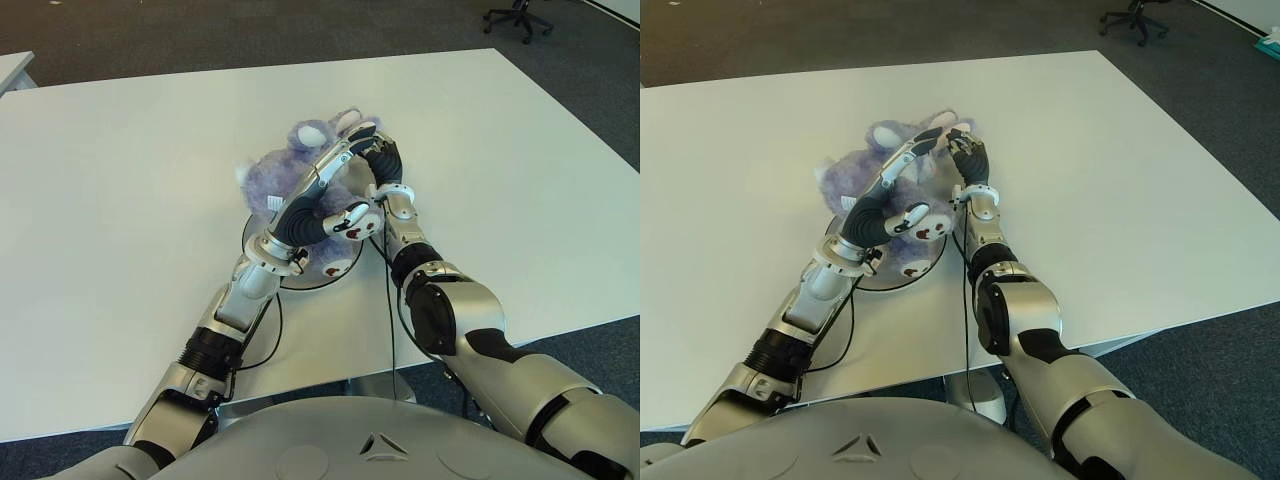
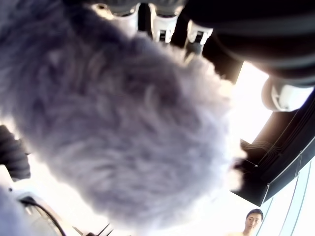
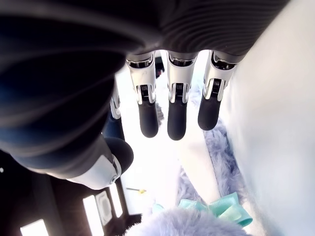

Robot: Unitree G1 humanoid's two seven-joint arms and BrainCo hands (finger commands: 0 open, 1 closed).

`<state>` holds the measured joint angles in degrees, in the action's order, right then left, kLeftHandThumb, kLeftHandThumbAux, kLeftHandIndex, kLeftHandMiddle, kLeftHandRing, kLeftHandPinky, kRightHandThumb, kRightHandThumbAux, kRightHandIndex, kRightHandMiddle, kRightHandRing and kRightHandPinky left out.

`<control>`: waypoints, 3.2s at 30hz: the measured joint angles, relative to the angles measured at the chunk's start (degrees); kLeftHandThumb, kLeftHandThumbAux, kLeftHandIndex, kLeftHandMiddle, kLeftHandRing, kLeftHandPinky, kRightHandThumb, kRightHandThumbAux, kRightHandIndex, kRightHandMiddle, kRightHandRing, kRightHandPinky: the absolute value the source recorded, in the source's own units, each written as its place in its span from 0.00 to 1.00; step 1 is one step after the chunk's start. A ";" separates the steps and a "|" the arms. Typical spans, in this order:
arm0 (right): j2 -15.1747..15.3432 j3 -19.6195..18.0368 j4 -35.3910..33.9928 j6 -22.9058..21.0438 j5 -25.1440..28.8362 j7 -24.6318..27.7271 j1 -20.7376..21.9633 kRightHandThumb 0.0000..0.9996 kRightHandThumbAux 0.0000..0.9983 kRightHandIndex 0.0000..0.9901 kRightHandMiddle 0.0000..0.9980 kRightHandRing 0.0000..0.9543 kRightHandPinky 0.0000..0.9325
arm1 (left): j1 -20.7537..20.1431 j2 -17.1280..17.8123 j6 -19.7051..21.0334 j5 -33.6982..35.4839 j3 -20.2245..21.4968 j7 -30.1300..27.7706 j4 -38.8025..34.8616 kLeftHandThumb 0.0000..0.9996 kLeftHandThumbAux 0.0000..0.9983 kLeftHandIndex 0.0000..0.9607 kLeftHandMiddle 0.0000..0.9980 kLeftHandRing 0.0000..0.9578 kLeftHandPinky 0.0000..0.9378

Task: Put the doll into the plate.

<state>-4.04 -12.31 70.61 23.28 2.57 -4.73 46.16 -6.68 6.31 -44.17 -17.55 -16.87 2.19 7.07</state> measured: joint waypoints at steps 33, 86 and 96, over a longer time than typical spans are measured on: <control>0.01 0.20 0.00 0.01 -0.17 -0.27 -0.04 0.70 0.74 0.40 0.23 0.25 0.29 | -0.84 -0.45 -3.82 1.83 2.50 -0.04 1.67 0.15 0.34 0.00 0.00 0.00 0.00; 0.02 0.15 -0.30 0.01 -0.09 0.84 -0.02 0.69 0.74 0.40 0.19 0.21 0.28 | 3.44 3.01 2.81 3.63 14.29 -0.07 -6.60 0.08 0.22 0.00 0.00 0.00 0.00; 0.05 0.11 -0.30 0.01 -0.28 0.59 -0.02 0.69 0.74 0.40 0.19 0.21 0.28 | 3.56 3.63 0.60 8.25 16.10 -0.82 -5.87 0.10 0.18 0.00 0.00 0.00 0.00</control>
<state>-3.99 -12.19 70.32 23.29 2.29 -4.13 46.15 -3.12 9.94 -43.57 -9.30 -0.77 1.37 1.20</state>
